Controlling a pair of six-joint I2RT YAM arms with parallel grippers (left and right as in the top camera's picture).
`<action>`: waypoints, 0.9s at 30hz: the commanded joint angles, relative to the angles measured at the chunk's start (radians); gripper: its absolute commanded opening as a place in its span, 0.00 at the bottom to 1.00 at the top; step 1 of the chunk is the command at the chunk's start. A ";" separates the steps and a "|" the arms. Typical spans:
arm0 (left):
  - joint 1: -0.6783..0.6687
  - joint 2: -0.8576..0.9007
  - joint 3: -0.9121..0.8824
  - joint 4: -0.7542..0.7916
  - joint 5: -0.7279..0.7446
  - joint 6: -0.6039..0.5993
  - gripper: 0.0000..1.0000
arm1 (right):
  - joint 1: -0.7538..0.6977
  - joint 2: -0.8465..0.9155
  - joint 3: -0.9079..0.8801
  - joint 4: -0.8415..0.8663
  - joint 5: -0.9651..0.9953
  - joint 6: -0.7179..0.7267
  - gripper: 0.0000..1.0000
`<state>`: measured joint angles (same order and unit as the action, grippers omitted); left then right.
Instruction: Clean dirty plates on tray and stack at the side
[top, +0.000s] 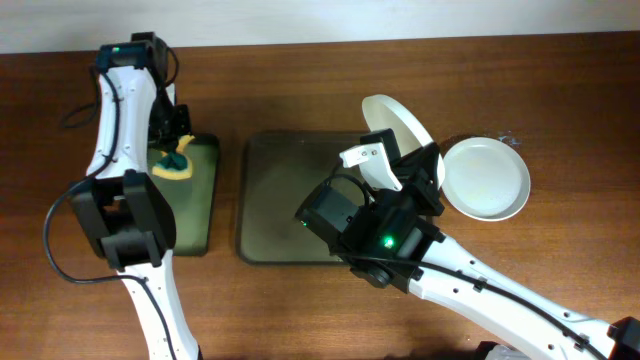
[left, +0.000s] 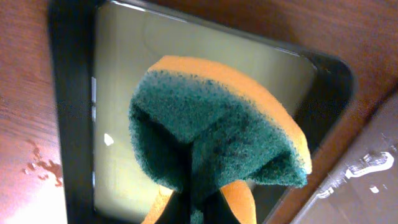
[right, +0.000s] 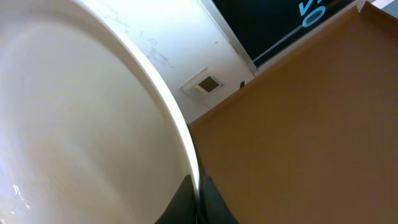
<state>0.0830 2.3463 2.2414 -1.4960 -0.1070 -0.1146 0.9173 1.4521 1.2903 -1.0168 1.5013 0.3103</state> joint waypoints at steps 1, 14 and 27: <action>0.022 0.002 -0.084 0.027 -0.026 0.026 0.00 | 0.005 -0.017 0.017 0.003 0.010 0.012 0.04; -0.006 -0.054 0.079 -0.084 0.021 0.008 1.00 | 0.003 -0.017 0.017 0.004 -0.056 0.020 0.04; -0.189 -0.164 0.148 -0.026 0.071 0.008 1.00 | -0.443 0.023 0.017 0.030 -1.268 0.115 0.04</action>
<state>-0.0925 2.1971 2.3856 -1.5330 -0.0494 -0.0982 0.6003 1.4586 1.2903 -1.0073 0.6872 0.4526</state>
